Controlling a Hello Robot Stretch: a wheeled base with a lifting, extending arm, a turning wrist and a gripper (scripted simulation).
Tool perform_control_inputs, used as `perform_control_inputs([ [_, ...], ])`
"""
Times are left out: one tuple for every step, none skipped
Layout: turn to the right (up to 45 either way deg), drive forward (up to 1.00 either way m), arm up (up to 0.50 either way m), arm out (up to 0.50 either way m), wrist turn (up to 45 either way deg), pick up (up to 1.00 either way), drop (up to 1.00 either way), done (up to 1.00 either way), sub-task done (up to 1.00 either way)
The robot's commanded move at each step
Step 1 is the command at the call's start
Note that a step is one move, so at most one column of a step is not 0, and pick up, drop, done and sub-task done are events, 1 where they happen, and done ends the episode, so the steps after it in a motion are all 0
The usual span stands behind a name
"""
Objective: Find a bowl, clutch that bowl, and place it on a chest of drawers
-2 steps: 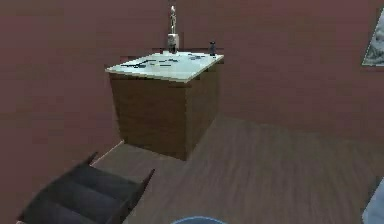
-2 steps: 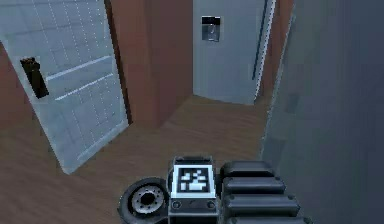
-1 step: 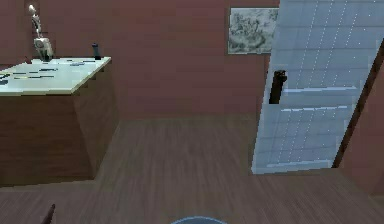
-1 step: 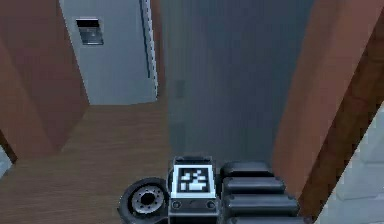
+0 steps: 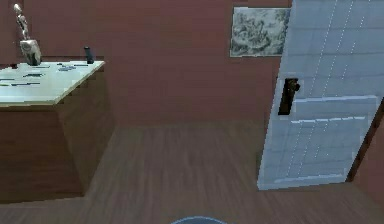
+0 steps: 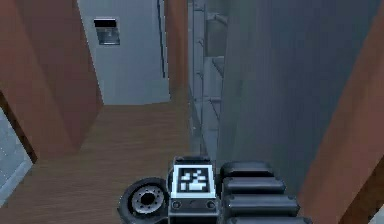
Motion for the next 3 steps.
perform_control_inputs([
  [3.0,0.00,0.00,0.00,0.0,0.00,0.00,0.00,0.00],
  [0.0,1.00,0.00,0.00,0.0,0.00,0.00,0.00,0.00],
  [0.0,0.65,0.00,0.00,0.0,0.00,0.00,0.00,0.00],
])
